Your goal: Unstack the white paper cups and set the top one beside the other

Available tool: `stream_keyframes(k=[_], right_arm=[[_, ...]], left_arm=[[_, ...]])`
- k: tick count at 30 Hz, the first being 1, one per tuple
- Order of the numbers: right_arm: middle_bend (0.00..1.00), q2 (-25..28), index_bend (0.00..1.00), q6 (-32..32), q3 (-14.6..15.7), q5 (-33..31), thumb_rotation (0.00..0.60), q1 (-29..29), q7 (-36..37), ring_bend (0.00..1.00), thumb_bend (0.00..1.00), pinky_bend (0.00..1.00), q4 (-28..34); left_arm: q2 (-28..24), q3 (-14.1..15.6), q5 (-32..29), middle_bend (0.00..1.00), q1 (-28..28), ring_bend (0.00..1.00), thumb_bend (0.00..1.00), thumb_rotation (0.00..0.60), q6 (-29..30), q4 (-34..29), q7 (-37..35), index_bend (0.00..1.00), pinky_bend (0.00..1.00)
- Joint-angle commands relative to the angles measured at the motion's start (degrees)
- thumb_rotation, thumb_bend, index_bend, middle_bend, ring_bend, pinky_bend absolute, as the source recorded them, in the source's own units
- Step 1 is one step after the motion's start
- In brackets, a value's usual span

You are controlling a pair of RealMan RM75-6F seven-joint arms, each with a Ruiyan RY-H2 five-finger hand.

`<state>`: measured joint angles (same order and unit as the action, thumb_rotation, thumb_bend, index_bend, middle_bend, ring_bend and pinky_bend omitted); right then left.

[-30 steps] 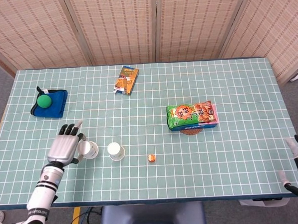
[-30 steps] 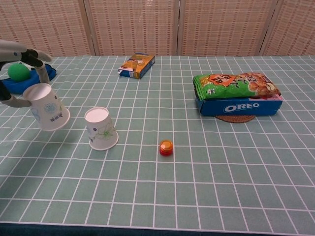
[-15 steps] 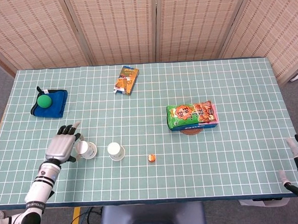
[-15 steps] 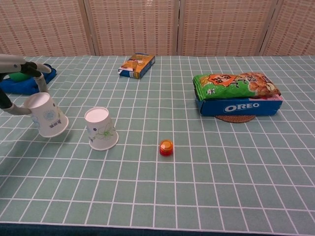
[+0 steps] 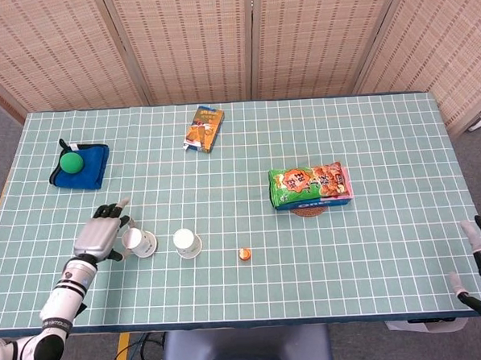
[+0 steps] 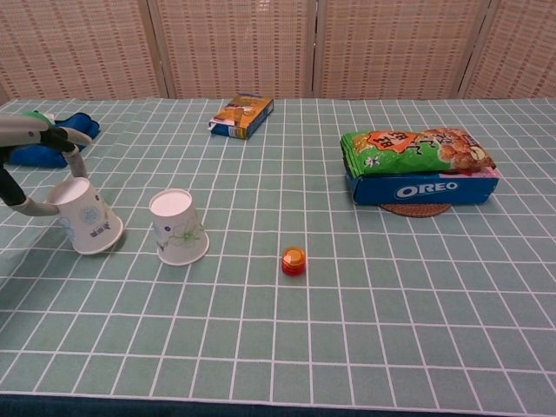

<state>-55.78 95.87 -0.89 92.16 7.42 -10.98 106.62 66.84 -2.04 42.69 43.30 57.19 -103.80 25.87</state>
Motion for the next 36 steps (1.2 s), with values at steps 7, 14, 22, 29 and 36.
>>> stream_keyframes(k=[7, 14, 22, 29, 36], right_arm=[[0.0, 0.0, 0.01, -0.1, -0.1, -0.2, 0.6, 0.0, 0.0, 0.0, 0.31, 0.0, -0.1], [0.0, 0.0, 0.01, -0.3, -0.2, -0.6, 0.6, -0.2, 0.0, 0.0, 0.31, 0.0, 0.0], [0.0, 0.1, 0.01, 0.0, -0.2, -0.3, 0.6, 0.0, 0.4, 0.0, 0.31, 0.0, -0.1], [0.0, 0.2, 0.01, 0.0, 0.1, 0.2, 0.6, 0.0, 0.7, 0.0, 0.31, 0.0, -0.3], [0.0, 0.1, 0.01, 0.0, 0.9, 1.6, 0.6, 0.2, 0.5, 0.0, 0.31, 0.0, -0.3]], left_arm=[[1.1, -0.3, 1.3, 0.0, -0.6, 0.0, 0.3, 0.6, -2.2, 2.6, -2.4, 0.45, 0.0], [1.5, -0.7, 2.4, 0.0, -1.1, 0.0, 0.3, 0.6, -3.4, 3.6, -4.3, 0.39, 0.0], [0.2, -1.4, 5.3, 0.0, -1.9, 0.0, 0.3, 0.6, -2.0, 0.4, -5.3, 0.12, 0.0], [-5.1, -0.1, 7.0, 0.0, -4.1, 0.0, 0.29, 0.6, 7.3, -11.3, 1.9, 0.08, 0.0], [-9.6, 7.3, 18.6, 0.0, -14.5, 0.0, 0.3, 0.6, 21.5, -18.8, 5.2, 0.02, 0.0]])
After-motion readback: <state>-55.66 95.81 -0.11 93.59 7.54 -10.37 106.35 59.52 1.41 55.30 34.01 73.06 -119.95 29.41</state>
